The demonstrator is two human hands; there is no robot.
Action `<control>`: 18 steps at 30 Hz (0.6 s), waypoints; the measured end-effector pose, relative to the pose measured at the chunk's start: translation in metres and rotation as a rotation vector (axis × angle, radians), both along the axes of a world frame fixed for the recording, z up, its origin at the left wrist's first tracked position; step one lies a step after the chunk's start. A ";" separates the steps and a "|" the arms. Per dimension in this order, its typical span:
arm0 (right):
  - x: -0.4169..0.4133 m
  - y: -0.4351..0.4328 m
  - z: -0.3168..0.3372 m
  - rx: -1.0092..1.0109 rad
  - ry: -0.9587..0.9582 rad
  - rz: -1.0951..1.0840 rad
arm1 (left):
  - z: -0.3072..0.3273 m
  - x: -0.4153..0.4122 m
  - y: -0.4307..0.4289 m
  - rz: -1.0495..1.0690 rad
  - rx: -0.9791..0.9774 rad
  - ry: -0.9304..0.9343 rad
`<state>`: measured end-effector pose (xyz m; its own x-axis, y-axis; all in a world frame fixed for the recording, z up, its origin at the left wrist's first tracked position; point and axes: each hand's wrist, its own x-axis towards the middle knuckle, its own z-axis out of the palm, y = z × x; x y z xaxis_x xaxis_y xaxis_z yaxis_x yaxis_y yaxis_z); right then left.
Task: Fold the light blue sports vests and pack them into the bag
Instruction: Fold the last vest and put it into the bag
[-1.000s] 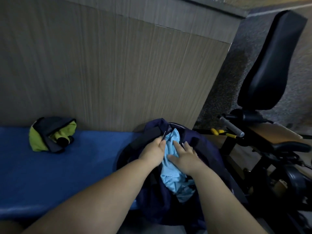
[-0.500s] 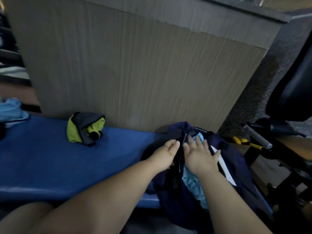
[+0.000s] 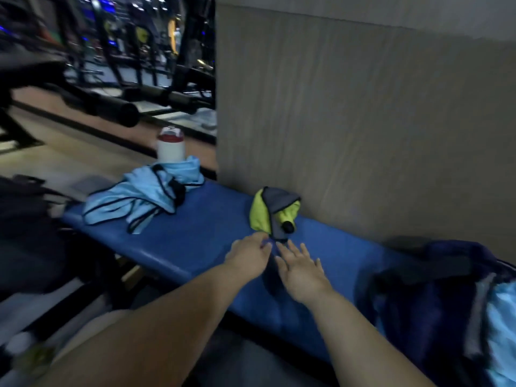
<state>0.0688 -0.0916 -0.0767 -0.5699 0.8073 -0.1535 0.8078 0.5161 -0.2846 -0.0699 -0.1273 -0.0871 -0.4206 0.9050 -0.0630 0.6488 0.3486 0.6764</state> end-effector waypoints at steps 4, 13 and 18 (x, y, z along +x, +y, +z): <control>-0.054 0.000 -0.022 -0.062 -0.068 0.143 | 0.003 -0.063 -0.031 0.193 -0.067 -0.035; -0.129 -0.002 -0.041 0.100 -0.093 0.296 | 0.009 -0.187 -0.043 0.469 -0.035 0.358; -0.127 -0.006 -0.045 0.164 -0.035 0.281 | 0.001 -0.245 -0.027 0.415 -0.125 0.519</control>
